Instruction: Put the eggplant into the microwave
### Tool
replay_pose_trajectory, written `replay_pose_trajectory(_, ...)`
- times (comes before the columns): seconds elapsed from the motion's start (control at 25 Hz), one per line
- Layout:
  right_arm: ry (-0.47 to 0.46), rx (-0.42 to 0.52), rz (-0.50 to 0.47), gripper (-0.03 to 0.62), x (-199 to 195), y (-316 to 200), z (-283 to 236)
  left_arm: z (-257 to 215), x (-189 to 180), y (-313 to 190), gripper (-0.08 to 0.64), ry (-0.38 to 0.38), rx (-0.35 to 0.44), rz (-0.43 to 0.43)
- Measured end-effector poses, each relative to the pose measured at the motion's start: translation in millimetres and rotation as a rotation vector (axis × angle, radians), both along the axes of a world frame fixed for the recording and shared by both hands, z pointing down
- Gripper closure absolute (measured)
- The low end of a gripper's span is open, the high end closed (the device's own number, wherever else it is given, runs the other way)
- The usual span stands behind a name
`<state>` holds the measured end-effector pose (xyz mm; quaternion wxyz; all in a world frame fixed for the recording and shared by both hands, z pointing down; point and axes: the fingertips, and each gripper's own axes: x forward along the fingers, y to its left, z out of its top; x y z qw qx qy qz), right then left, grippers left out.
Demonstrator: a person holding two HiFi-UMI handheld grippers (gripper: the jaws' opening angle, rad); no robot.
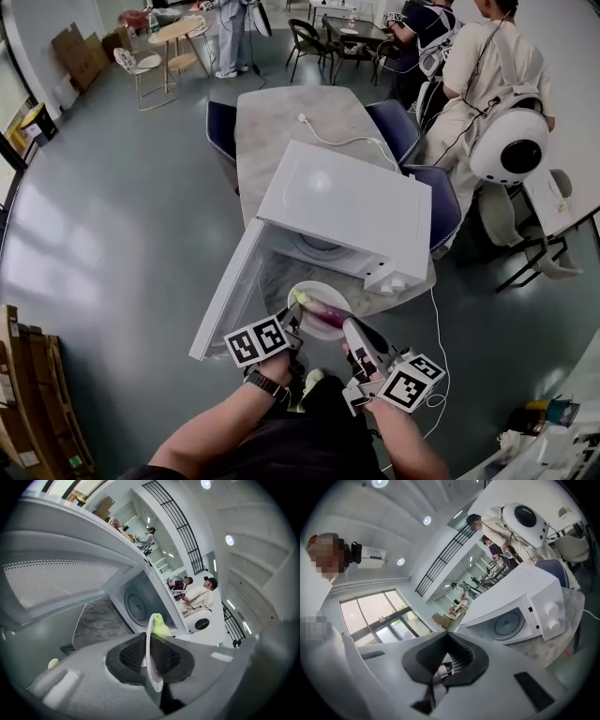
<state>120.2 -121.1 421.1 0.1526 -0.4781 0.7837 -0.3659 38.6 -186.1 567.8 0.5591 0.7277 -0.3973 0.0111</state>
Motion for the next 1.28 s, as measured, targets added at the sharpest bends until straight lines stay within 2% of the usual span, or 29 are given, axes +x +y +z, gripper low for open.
replay_pose_trajectory(0.16,0.002,0.01,-0.019,0.591,10.1,-25.8,1.4,12.3,7.1,-29.4,0.535,0.024,-0.013,-0.063)
replay_pose_trajectory(0.48,0.034,0.013,-0.143,0.592,38.1,-73.2,3.4,50.8,16.4,-84.9,0.535,0.043,-0.065,-0.291)
replay_pose_trajectory(0.72,0.05,-0.006,-0.208,0.591,41.1,-110.9,28.5,78.8,18.3,-117.3,0.535,0.063,-0.09,-0.398)
replay_pose_trajectory(1.0,0.028,-0.001,-0.222,0.592,45.2,-135.7,48.5,115.6,24.8,-151.9,0.535,0.102,-0.108,-0.487)
replay_pose_trajectory(1.28,0.007,-0.012,-0.21,0.591,51.0,-141.2,58.6,135.8,36.5,-172.2,0.535,0.12,-0.131,-0.522)
